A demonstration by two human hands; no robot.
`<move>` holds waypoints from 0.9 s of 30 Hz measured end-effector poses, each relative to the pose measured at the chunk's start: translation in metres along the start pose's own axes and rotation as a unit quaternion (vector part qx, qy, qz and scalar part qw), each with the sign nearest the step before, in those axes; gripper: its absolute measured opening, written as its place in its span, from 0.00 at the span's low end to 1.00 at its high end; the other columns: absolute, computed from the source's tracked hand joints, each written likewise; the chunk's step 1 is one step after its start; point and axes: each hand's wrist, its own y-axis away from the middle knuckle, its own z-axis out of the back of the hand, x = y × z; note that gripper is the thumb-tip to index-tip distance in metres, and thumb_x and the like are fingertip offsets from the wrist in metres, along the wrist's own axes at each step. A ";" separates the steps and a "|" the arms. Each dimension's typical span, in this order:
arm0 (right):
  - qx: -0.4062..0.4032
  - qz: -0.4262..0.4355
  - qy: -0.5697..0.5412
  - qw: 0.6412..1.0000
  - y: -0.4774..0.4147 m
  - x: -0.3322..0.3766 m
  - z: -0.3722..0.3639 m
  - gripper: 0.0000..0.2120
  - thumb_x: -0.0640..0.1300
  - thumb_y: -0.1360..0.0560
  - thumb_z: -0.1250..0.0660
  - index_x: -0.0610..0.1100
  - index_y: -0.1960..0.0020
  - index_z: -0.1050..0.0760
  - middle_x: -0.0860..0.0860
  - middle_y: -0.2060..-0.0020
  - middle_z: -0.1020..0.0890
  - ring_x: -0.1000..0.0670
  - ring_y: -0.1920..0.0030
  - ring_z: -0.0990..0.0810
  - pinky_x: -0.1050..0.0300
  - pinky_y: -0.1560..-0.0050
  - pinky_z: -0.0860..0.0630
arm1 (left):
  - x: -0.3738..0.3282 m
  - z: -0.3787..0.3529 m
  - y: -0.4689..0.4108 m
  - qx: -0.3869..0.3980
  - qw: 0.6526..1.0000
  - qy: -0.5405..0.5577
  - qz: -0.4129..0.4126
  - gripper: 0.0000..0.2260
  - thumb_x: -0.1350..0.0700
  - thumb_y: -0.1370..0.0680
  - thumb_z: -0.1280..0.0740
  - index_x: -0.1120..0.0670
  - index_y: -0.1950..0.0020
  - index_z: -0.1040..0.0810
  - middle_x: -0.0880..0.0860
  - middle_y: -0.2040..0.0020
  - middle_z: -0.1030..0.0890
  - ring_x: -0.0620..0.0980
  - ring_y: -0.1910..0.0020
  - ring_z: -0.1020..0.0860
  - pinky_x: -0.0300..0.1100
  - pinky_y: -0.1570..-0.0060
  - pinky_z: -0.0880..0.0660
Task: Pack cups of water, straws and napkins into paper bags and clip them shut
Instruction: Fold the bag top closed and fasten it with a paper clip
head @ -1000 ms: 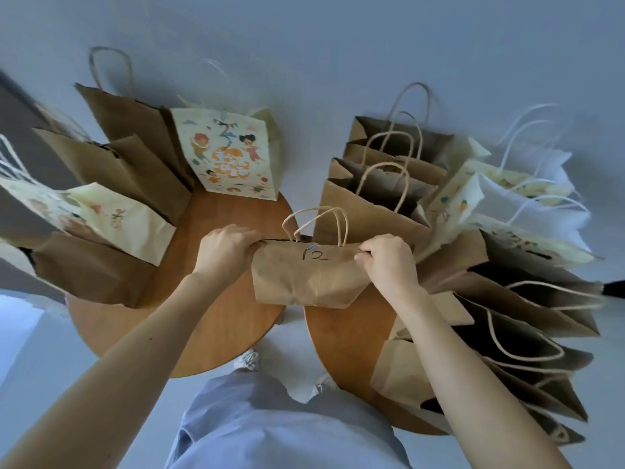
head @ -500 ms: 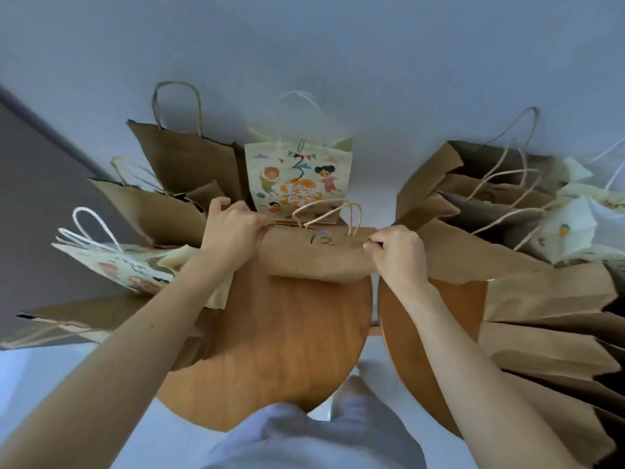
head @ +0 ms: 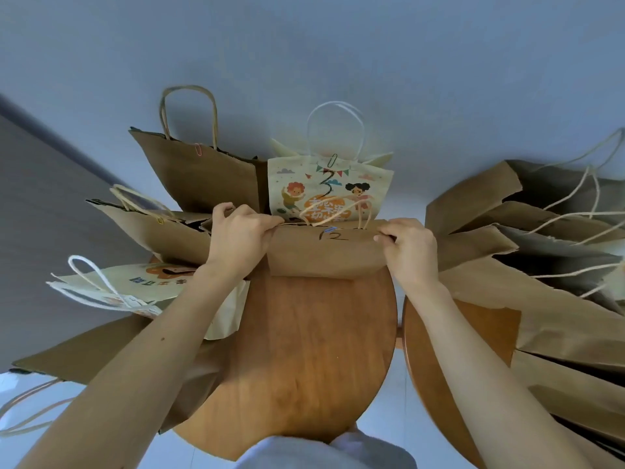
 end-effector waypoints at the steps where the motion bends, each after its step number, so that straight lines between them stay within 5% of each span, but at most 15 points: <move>1: -0.008 0.003 -0.007 1.000 -0.001 -0.001 -0.001 0.02 0.33 0.32 0.28 0.35 0.59 0.17 0.42 0.60 0.16 0.41 0.54 0.19 0.61 0.52 0.32 | 0.000 -0.002 0.000 -0.003 1.000 0.005 0.003 0.11 0.57 0.27 0.37 0.51 0.53 0.16 0.53 0.64 0.17 0.56 0.59 0.20 0.58 0.46 0.32; 6: 0.001 0.014 -0.025 1.000 0.001 -0.007 -0.002 0.04 0.33 0.32 0.28 0.35 0.58 0.18 0.42 0.60 0.17 0.41 0.52 0.20 0.60 0.51 0.31 | 0.002 -0.007 -0.002 0.009 1.000 0.017 0.000 0.07 0.62 0.27 0.30 0.52 0.52 0.16 0.53 0.62 0.16 0.57 0.57 0.20 0.59 0.45 0.33; 11: 0.085 0.007 -0.046 0.995 0.006 -0.008 0.001 0.15 0.37 0.29 0.29 0.40 0.42 0.22 0.45 0.45 0.21 0.45 0.40 0.27 0.60 0.42 0.33 | 0.001 0.002 -0.001 0.053 0.998 0.006 0.030 0.10 0.57 0.25 0.33 0.52 0.44 0.20 0.53 0.51 0.17 0.58 0.48 0.22 0.56 0.41 0.37; 16: 0.113 0.023 -0.083 0.990 0.010 0.005 0.020 0.29 0.44 0.27 0.31 0.51 0.28 0.37 0.52 0.30 0.36 0.53 0.30 0.40 0.66 0.38 0.43 | -0.009 0.028 0.006 0.056 0.998 -0.002 0.041 0.20 0.50 0.24 0.33 0.50 0.33 0.28 0.51 0.37 0.23 0.55 0.37 0.28 0.53 0.40 0.34; 27: 0.097 0.208 -0.097 0.968 0.056 0.113 0.061 0.23 0.47 0.25 0.33 0.49 0.31 0.32 0.55 0.32 0.32 0.57 0.32 0.39 0.66 0.34 0.44 | -0.011 0.125 0.104 -0.057 0.990 0.012 0.128 0.20 0.50 0.25 0.33 0.51 0.34 0.27 0.52 0.39 0.22 0.56 0.37 0.28 0.55 0.42 0.32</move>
